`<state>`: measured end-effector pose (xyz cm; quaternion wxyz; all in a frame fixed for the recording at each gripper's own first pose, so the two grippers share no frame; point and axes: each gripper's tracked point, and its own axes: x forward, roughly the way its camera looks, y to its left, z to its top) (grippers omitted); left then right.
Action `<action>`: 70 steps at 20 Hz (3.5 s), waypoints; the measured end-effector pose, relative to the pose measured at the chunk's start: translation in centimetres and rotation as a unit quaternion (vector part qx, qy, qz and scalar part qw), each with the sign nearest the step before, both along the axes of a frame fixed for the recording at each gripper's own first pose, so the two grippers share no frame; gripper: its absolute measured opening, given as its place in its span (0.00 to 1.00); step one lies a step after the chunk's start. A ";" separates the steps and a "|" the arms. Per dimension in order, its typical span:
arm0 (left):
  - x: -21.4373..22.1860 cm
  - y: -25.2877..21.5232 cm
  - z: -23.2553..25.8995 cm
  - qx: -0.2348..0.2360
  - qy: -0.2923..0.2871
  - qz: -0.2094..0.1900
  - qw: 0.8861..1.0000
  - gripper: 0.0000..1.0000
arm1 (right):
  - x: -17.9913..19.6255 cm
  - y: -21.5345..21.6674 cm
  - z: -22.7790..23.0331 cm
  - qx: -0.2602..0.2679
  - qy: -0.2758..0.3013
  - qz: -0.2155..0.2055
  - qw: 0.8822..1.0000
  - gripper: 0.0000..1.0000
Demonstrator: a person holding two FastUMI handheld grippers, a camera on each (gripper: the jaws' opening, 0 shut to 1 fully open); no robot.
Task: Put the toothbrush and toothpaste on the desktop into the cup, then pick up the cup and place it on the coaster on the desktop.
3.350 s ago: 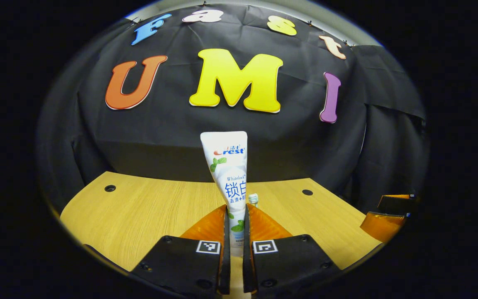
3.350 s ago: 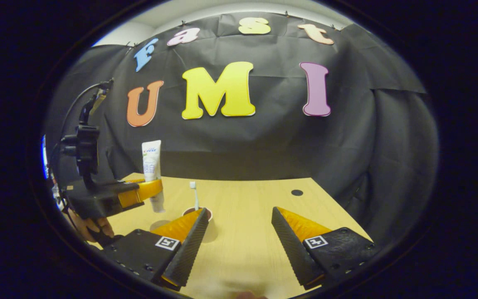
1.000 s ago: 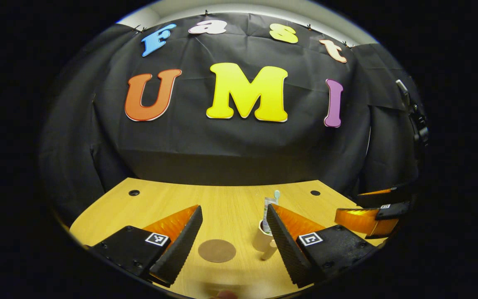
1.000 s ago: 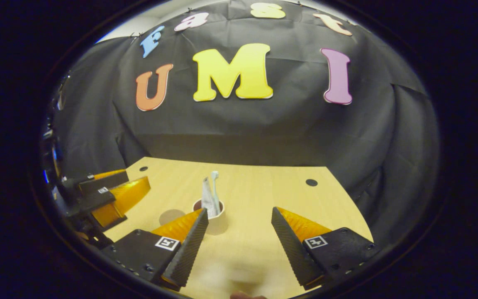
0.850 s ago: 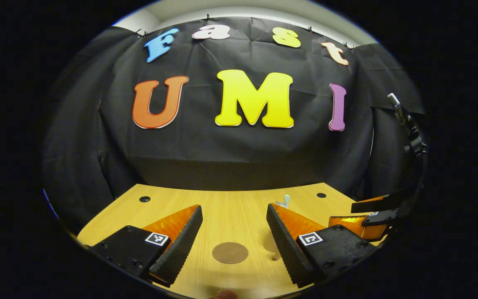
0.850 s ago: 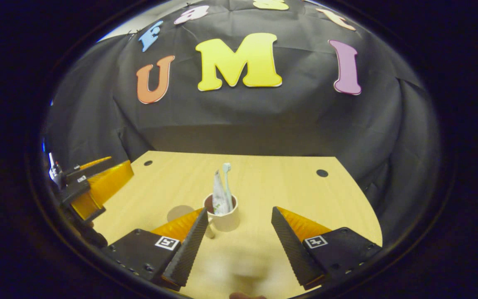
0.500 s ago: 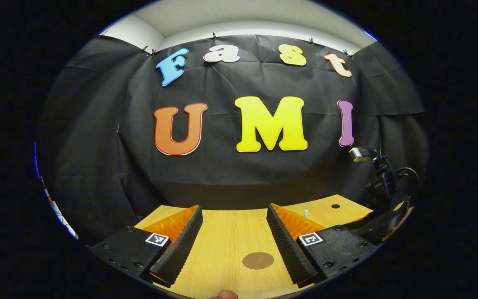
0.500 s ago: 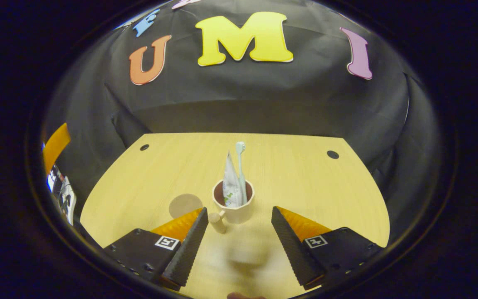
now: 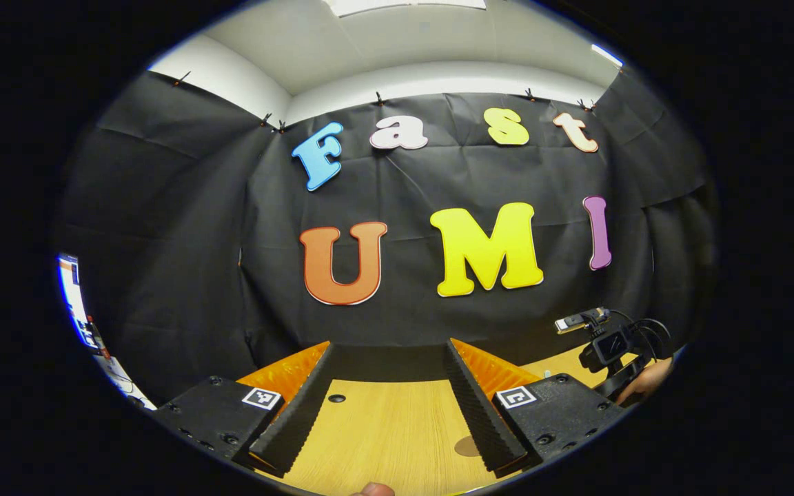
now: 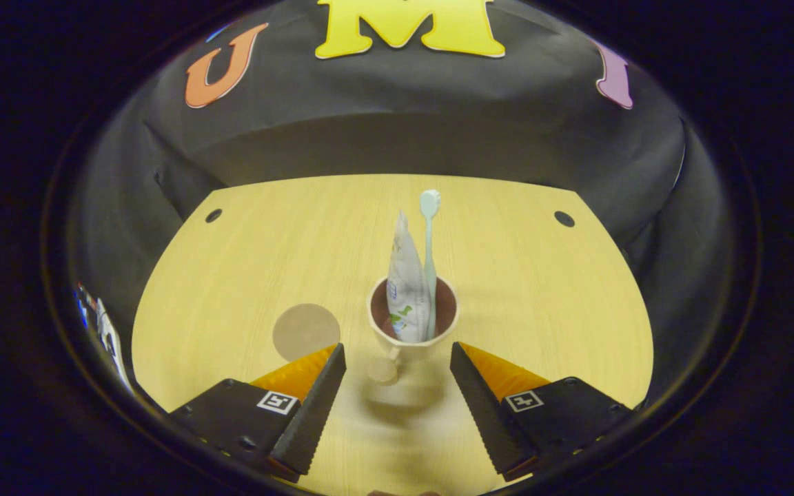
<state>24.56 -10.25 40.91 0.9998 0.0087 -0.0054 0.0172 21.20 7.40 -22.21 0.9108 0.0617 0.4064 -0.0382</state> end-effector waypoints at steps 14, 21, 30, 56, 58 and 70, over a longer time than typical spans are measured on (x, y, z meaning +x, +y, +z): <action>0.1 1.6 0.4 0.015 0.005 0.010 1.000 0.97 | 0.9 -0.7 -4.6 0.025 0.136 -0.094 0.986 0.45; 0.5 1.4 0.2 0.015 0.009 0.006 1.000 0.97 | 1.0 0.0 -4.7 0.023 0.133 -0.075 0.988 0.11; -0.1 2.4 -0.3 0.013 0.023 0.020 0.999 0.97 | 1.7 2.4 -3.7 0.012 0.112 -0.019 0.994 0.11; -3.2 6.4 -2.8 0.027 0.066 0.047 0.996 0.97 | 2.2 5.4 -2.1 0.006 0.092 0.081 0.992 0.24; -2.9 5.7 -2.8 0.024 0.066 0.040 0.997 0.97 | 2.2 5.4 0.0 0.032 0.060 0.089 0.994 0.53; -0.5 0.4 -1.3 -0.002 0.055 -0.006 0.998 0.97 | -0.9 -3.0 13.6 0.036 -0.206 0.096 0.973 0.96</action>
